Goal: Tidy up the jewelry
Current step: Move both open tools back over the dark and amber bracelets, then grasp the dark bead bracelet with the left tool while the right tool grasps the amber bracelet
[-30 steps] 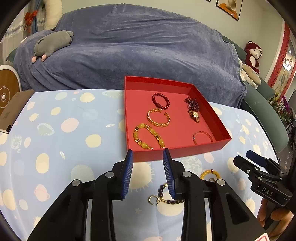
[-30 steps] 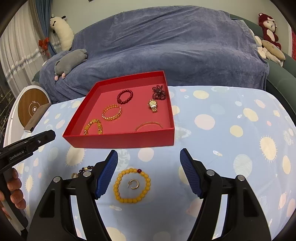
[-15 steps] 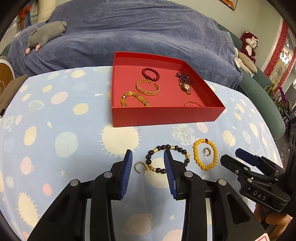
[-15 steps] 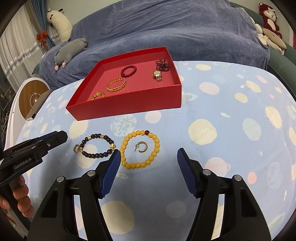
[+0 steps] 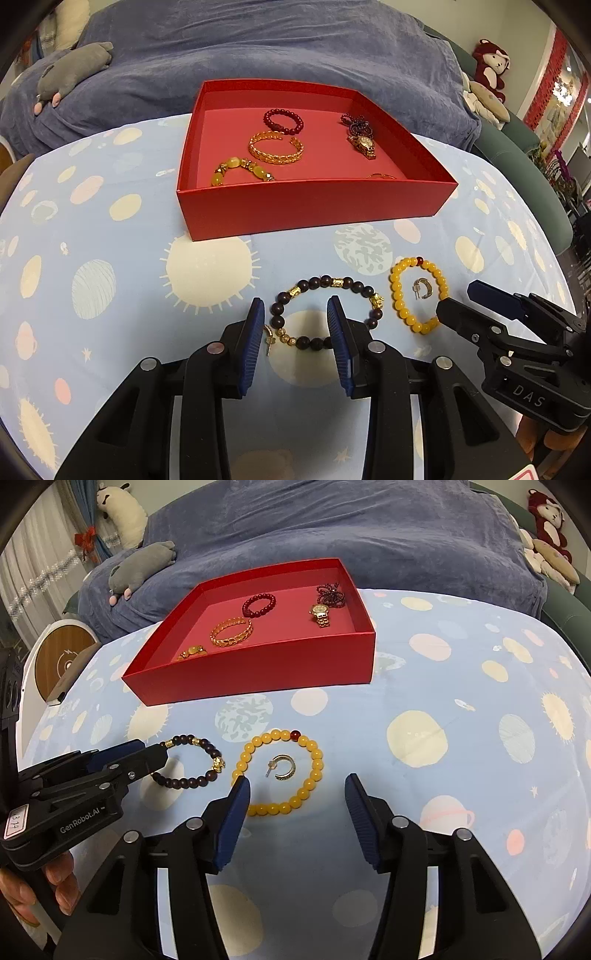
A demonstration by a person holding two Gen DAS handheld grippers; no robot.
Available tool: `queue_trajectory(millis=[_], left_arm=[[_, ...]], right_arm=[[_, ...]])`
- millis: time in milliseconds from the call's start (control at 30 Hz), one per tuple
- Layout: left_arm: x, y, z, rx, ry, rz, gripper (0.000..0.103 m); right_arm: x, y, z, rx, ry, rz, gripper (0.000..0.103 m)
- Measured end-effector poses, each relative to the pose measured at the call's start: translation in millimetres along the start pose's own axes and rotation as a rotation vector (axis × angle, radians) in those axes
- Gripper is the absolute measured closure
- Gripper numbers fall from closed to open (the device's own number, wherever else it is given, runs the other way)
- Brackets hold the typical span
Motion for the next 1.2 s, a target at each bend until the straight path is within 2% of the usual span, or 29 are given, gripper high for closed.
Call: queue_trajectory(millis=[100, 167, 200, 233, 333, 533, 667, 900, 1200], left_arm=[[-0.5, 0.0, -3.9, 0.001, -0.005, -0.015, 0.070], [-1.7, -0.6, -5.8, 0.001, -0.009, -0.029, 0.078], [-1.4, -0.2, -8.3, 0.009, -0.001, -0.027, 0.087], [-0.7, 0.6, -11.6, 0.022, 0.015, -0.017, 0.091], [-2.9, 0.9, -12.6, 0.012, 0.003, -0.044, 0.097], [-5.0, 1.7, -12.2, 0.022, 0.024, -0.040, 0.097], [-6.3, 1.8, -9.2, 0.022, 0.043, -0.032, 0.097], [-9.8, -1.3, -1.0, 0.008, 0.060, -0.031, 0.097], [-21.5, -10.9, 25.7, -0.036, 0.111, -0.046, 0.097]], right_arm=[[-2.6, -0.9, -3.0, 0.005, 0.015, -0.006, 0.060], [-6.1, -3.0, -4.6, 0.007, 0.019, -0.019, 0.063], [-7.7, -4.0, -5.5, 0.009, 0.020, -0.026, 0.063], [-9.1, -4.8, -7.1, 0.011, 0.020, -0.031, 0.064], [-10.0, -4.0, -13.6, 0.029, 0.021, -0.036, 0.071], [-7.1, -1.6, -16.3, 0.010, 0.058, 0.004, 0.079], [-9.9, -1.3, -16.5, -0.002, 0.088, 0.027, 0.095], [-16.3, -1.6, -10.4, -0.005, 0.085, 0.011, 0.096], [-23.6, -20.8, 22.4, -0.085, 0.055, -0.029, 0.096]])
Point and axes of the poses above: each gripper's, at about its wrist camera, not at the fingertips, and z roughly against the way its jaws point, x to its left, y to its underside, the point moved 5 cm from there along -z, roughly the way its jaws point, and after that the axes turned 15 degrees about y, right-handed, at the moved point
